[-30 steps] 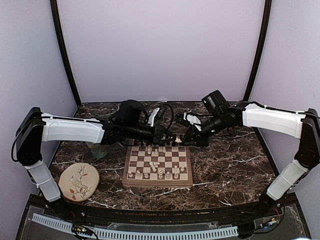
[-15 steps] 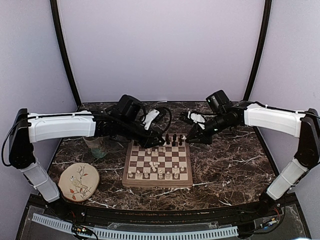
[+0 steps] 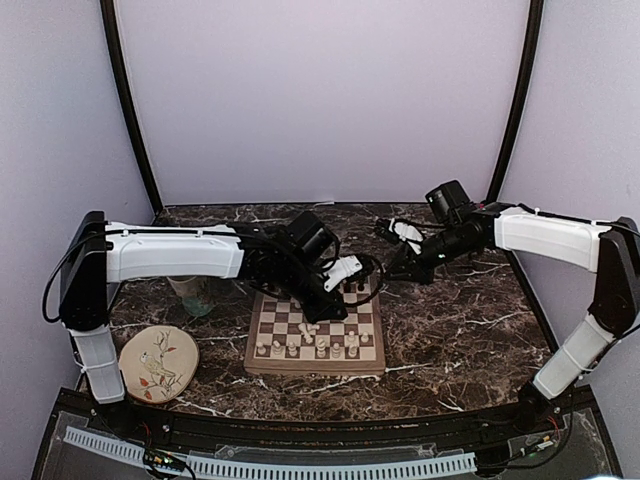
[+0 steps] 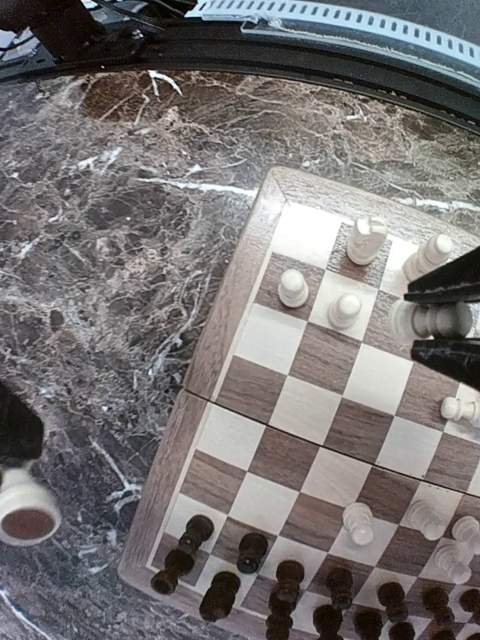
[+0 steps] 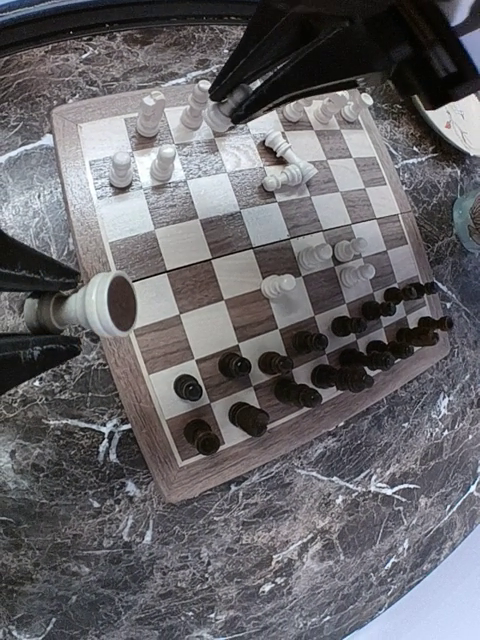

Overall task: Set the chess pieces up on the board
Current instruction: Place the pawn at f2.

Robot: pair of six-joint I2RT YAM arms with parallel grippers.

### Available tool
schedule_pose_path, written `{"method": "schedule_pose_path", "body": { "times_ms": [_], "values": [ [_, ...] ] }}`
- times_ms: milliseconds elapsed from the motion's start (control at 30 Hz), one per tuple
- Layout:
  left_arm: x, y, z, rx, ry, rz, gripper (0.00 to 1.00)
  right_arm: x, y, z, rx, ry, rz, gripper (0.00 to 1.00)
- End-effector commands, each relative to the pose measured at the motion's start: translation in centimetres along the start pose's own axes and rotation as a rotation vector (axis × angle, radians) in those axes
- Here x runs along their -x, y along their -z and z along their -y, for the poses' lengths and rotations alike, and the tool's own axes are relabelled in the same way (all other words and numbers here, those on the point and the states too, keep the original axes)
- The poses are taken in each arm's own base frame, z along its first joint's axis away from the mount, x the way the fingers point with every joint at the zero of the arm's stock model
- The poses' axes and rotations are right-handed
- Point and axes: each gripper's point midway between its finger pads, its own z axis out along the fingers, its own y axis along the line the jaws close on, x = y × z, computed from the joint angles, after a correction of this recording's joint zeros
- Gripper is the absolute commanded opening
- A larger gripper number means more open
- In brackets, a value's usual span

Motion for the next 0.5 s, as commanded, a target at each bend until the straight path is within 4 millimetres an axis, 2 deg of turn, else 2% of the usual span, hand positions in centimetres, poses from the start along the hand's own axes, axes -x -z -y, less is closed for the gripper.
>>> {"method": "schedule_pose_path", "body": {
  "times_ms": [0, 200, 467],
  "values": [
    [-0.2, -0.5, 0.1, 0.012, -0.050, -0.053, 0.02, 0.2, 0.3, 0.4, -0.004, 0.002, 0.025, 0.12],
    [-1.5, -2.4, -0.3, 0.037, -0.079, -0.132, 0.02, 0.1, 0.4, 0.5, -0.008, 0.000, 0.028, 0.12],
    [-2.7, -3.3, -0.1, 0.024, -0.093, -0.185, 0.02, 0.1, 0.5, 0.5, -0.008, 0.005, 0.030, 0.12]
  ]
}}
